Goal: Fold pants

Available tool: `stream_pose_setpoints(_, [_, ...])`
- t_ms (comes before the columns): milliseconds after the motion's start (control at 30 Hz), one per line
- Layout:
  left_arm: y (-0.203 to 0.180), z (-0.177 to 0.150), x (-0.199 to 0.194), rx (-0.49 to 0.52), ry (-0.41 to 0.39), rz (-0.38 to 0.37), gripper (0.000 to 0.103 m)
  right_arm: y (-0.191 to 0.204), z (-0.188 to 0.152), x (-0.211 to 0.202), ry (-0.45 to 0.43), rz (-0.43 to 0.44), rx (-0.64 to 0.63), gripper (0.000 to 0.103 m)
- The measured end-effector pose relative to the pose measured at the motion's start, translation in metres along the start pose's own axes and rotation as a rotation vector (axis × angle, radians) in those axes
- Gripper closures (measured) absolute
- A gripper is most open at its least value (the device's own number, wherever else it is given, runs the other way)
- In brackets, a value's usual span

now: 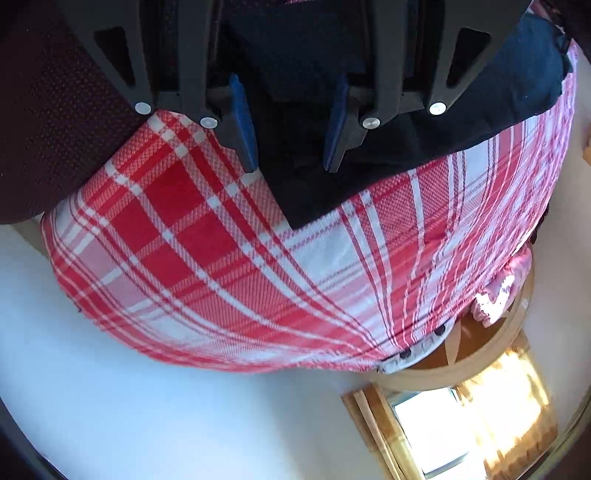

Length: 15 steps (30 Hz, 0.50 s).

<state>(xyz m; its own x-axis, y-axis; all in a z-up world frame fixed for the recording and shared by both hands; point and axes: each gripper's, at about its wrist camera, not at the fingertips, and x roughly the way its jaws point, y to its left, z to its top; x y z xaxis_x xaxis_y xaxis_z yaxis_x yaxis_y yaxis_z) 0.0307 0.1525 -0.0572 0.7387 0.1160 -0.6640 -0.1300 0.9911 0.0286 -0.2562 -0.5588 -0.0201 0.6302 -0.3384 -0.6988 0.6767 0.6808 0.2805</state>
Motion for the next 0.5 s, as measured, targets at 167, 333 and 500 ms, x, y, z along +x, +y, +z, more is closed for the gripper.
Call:
stream_pose_setpoints(167, [-0.001, 0.001, 0.000, 0.001, 0.000, 0.005, 0.000, 0.011, -0.008, -0.005, -0.018, -0.017, -0.084, 0.087])
stream_pose_setpoints(333, [0.000, 0.001, 0.000, 0.002, 0.000, 0.006, 0.000, 0.021, -0.016, -0.009, -0.011, -0.043, -0.144, 0.088])
stream_pose_setpoints(500, [0.000, 0.001, 0.000, 0.003, -0.001, 0.009, 0.000, 0.014, -0.019, -0.007, 0.021, 0.031, -0.108, 0.087])
